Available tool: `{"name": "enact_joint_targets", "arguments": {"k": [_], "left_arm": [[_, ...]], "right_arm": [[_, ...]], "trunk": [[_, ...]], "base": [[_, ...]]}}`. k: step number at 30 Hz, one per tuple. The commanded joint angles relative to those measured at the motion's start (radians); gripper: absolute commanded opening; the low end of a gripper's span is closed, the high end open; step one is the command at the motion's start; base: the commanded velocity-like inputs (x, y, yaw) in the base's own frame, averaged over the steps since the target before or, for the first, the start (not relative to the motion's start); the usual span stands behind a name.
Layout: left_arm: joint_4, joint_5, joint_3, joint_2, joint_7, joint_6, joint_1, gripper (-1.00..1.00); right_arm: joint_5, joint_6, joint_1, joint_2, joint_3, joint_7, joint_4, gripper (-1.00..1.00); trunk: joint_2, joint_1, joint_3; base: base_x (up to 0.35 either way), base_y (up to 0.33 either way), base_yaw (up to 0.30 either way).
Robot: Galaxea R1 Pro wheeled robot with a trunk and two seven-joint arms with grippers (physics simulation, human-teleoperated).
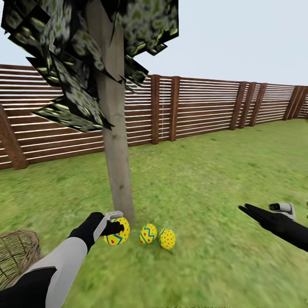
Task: Take the three Easter eggs out of the wicker basket on the lawn in the garden, then place them on the lawn next to a single tree (choose any tree) so that all three eggs are next to the same tree and none are left in the basket.
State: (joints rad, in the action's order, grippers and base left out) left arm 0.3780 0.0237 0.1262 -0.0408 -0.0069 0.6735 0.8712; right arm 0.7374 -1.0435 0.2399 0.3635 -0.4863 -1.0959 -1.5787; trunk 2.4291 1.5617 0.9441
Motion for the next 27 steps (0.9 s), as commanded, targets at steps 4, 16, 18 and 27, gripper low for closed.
{"name": "enact_joint_targets", "arguments": {"k": [4, 16, 18, 27], "left_arm": [[0.002, 0.000, 0.006, 0.000, -0.001, 0.004, 0.000, -1.00], [0.001, -0.005, 0.006, 0.001, 0.000, -0.020, 0.001, -1.00], [0.001, -0.005, 0.006, 0.001, -0.001, -0.020, 0.000, -1.00], [0.002, -0.007, 0.006, 0.001, -0.001, -0.032, 0.000, -1.00]], "right_arm": [[-0.002, -0.004, 0.001, 0.000, -0.001, -0.005, 0.000, 1.00], [-0.003, -0.004, 0.001, 0.000, -0.002, -0.008, 0.000, 1.00], [-0.003, -0.004, 0.001, 0.001, -0.003, -0.009, 0.000, 1.00], [-0.002, -0.004, 0.001, 0.001, -0.003, -0.009, 0.001, 1.00]], "trunk": [[0.029, 0.015, 0.013], [0.072, 0.041, 0.059], [0.073, 0.042, 0.069], [0.075, 0.046, 0.118]], "base": [[0.000, 0.000, -0.089], [0.000, 0.000, -0.006], [0.000, 0.000, 0.000], [0.000, 0.000, 0.000]]}}
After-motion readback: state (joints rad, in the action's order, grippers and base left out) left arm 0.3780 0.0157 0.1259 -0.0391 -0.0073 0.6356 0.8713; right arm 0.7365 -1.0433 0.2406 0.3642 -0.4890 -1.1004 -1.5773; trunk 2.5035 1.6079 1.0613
